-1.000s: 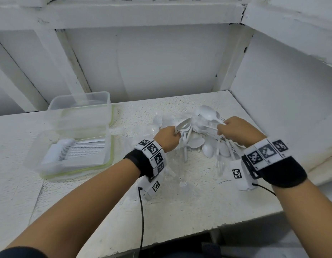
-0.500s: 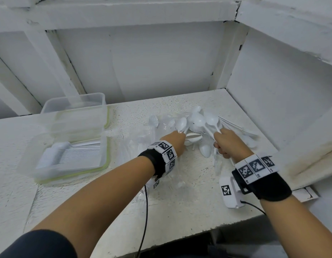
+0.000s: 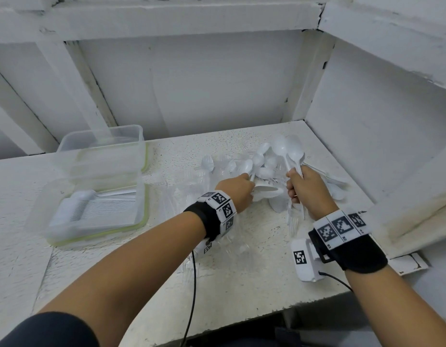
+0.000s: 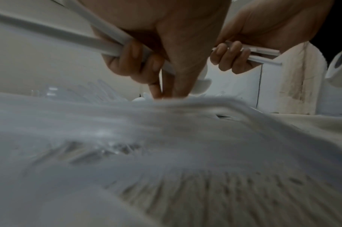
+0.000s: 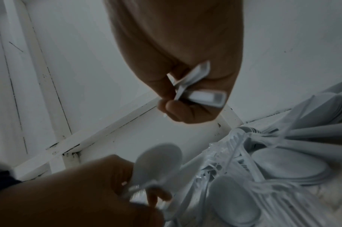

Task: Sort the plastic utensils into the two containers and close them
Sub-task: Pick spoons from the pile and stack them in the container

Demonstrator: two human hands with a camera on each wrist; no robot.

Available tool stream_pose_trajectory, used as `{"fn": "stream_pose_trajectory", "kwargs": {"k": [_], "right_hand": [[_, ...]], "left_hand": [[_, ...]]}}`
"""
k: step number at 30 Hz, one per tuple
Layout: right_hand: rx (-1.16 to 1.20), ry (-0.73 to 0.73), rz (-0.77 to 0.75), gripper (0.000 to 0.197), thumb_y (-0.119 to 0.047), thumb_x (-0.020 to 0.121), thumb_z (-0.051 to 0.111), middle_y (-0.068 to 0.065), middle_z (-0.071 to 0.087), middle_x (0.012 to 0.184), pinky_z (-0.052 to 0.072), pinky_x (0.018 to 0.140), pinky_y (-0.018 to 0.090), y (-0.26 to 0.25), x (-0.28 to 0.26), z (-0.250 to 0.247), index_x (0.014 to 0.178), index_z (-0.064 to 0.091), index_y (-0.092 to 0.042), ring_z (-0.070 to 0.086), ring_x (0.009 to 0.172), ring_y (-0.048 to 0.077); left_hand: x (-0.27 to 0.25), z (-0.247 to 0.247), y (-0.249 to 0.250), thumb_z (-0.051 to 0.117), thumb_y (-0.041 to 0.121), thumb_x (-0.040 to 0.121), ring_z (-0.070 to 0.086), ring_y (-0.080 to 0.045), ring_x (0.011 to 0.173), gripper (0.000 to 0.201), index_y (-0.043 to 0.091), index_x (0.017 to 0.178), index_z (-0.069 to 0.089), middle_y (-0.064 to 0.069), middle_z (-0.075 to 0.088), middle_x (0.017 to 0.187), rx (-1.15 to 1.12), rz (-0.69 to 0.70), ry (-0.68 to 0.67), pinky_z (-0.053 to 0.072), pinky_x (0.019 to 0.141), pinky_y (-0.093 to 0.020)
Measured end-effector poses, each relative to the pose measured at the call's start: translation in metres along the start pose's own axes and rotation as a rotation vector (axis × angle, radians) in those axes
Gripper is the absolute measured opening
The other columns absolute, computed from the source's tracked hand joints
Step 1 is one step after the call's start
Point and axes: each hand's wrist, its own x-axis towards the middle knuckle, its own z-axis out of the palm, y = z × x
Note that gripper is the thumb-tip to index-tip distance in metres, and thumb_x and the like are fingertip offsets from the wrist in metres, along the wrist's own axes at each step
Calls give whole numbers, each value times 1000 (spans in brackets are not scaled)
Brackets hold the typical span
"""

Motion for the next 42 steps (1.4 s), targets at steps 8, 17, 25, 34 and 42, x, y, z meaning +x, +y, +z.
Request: {"fn": "stream_pose_trajectory", "kwargs": {"k": [8, 17, 25, 34, 42], "right_hand": [[-6, -48, -36, 18, -18, 99, 38, 3, 48, 65, 38, 47, 22, 5, -3, 4, 99, 51, -5, 43, 52, 12], [145, -12, -122, 16, -10, 97, 40, 4, 53, 73, 41, 43, 18, -2, -8, 10, 83, 47, -13, 46, 52, 11], [161, -75, -85, 22, -17, 94, 45, -2, 38, 61, 23, 34, 16, -25, -13, 33, 73, 44, -23, 28, 44, 7], [274, -280, -183, 15, -25, 91, 58, 5, 44, 65, 24, 34, 17, -54, -35, 80, 80, 56, -15, 29, 36, 2], [319, -282, -133, 16, -18, 91, 57, 12, 44, 74, 26, 34, 17, -56, -47, 105, 76, 52, -15, 30, 35, 2]], "left_hand": [[-2, 4, 0, 42, 19, 96, 59, -25, 95, 25, 6, 108, 60, -8, 56, 105, 71, 6, -34, 47, 71, -31], [-20, -28, -19, 47, 31, 96, 54, -15, 66, 29, 8, 101, 63, -1, 59, 77, -589, -197, 344, 42, 56, -21], [-57, -57, -43, 64, 23, 86, 27, -3, 38, 16, 8, 84, 70, 9, 55, 54, -1309, -280, 440, 22, 40, -17], [-107, -44, -57, 56, 16, 91, 23, -3, 38, 9, 13, 85, 63, 6, 66, 70, -1501, -237, 126, 18, 36, -14], [-130, -40, -61, 23, 63, 91, 25, -6, 45, 60, 18, 103, 62, 5, 57, 84, -1365, -406, 269, 19, 43, -18]]}}
